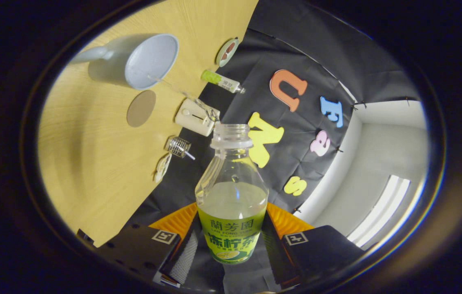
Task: Take the bottle from table, then pour the juice into the cup, finally place the bottle on the coaster
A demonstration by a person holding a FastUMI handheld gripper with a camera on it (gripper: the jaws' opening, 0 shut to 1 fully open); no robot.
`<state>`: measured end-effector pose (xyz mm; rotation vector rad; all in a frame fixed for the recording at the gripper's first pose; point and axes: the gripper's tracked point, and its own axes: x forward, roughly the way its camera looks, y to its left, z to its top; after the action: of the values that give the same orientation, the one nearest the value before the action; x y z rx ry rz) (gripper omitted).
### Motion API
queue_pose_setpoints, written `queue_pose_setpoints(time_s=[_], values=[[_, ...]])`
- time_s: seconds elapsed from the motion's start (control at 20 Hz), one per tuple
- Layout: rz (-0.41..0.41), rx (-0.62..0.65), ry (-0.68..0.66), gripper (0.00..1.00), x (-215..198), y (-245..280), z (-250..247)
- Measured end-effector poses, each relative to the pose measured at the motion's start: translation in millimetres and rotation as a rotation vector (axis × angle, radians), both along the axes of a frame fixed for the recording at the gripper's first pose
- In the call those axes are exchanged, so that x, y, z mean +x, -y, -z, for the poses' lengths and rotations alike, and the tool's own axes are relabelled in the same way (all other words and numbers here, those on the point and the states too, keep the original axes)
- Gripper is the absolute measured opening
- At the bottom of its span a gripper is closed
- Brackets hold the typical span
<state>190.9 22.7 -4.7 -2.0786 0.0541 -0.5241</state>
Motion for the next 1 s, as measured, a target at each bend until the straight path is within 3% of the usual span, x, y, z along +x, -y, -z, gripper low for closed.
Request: queue_pose_setpoints(time_s=[1.0], values=[[-0.004,-0.160,0.024,0.81,-2.9,-27.7,-6.2]])
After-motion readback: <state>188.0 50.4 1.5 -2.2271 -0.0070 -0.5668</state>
